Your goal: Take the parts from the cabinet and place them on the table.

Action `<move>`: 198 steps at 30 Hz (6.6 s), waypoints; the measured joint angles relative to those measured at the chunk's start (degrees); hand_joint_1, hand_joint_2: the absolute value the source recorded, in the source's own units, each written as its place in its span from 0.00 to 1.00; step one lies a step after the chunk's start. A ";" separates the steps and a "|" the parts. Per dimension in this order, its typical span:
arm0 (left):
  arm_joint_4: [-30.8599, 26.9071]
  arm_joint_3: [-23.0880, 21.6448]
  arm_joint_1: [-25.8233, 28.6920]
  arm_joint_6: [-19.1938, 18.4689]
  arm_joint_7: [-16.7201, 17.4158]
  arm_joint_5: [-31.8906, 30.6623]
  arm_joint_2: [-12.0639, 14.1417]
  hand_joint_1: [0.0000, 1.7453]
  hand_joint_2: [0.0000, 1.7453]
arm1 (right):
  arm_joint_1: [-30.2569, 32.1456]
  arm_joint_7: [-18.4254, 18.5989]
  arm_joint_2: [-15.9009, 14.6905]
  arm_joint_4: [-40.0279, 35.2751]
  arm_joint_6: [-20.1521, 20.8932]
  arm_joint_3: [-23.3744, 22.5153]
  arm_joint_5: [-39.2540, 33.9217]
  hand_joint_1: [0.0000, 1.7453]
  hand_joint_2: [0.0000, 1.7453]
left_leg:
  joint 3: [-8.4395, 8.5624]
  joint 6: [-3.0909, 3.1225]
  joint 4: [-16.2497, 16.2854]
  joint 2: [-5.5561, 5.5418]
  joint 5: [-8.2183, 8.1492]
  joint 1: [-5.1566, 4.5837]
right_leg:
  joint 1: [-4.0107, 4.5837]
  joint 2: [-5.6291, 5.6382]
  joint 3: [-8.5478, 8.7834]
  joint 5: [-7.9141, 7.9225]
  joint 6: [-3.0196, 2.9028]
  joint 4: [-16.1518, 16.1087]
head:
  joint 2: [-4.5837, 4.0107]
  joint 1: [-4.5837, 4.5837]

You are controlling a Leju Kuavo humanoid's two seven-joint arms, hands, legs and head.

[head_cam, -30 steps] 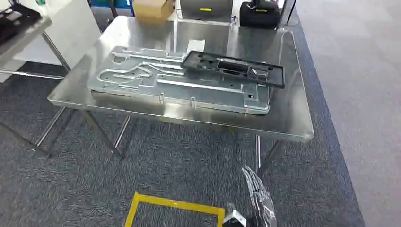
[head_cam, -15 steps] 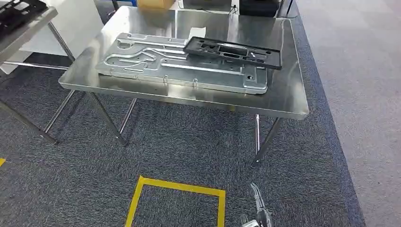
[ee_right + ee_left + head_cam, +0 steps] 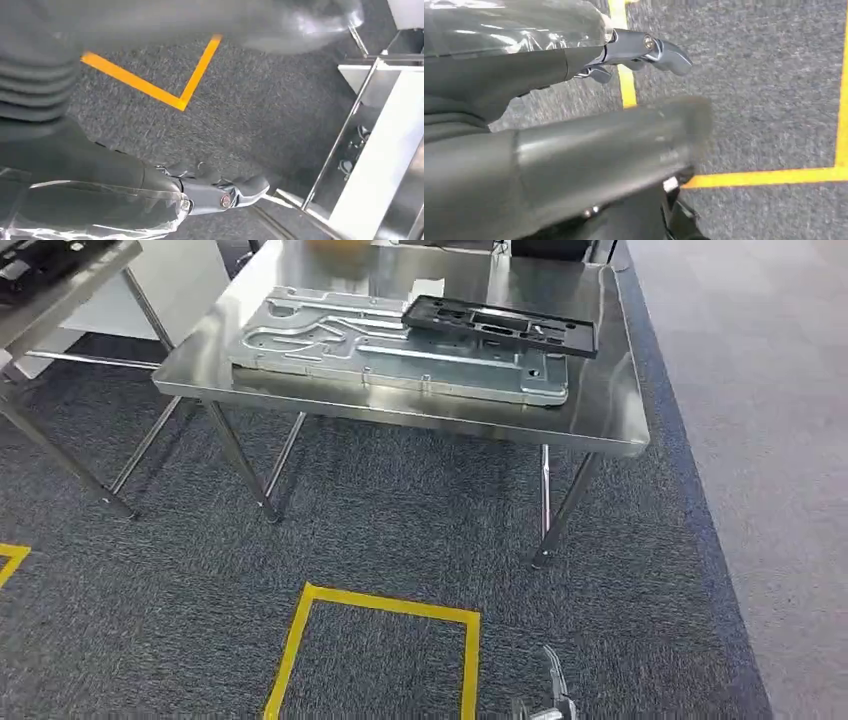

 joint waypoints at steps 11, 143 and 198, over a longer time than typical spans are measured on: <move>0.00 -0.17 0.08 -0.02 1.84 0.46 -0.40 0.00 0.00 | -0.21 -1.77 2.40 2.29 1.16 -5.11 -0.42 0.00 0.00 | -7.67 1.06 0.94 1.37 6.00 -1.23 | 0.57 -2.16 9.97 -7.87 -1.11 0.57 | 0.02 0.54; 0.57 -6.01 0.03 6.43 10.29 1.16 -0.74 0.00 0.00 | -1.89 -5.07 11.08 8.37 13.40 -19.95 -0.24 0.00 0.00 | -8.93 -2.12 16.80 0.43 -7.04 -0.06 | 0.74 1.24 3.87 -3.72 -3.18 -0.96 | 0.02 -0.07; 0.59 -7.96 -0.01 9.03 12.79 1.11 -0.18 0.00 0.00 | -5.75 -6.45 11.04 17.60 11.54 -25.66 0.22 0.00 0.00 | -3.64 -0.84 1.79 5.92 2.19 -0.45 | 1.18 -2.96 3.85 -4.69 -1.47 0.07 | 0.02 0.41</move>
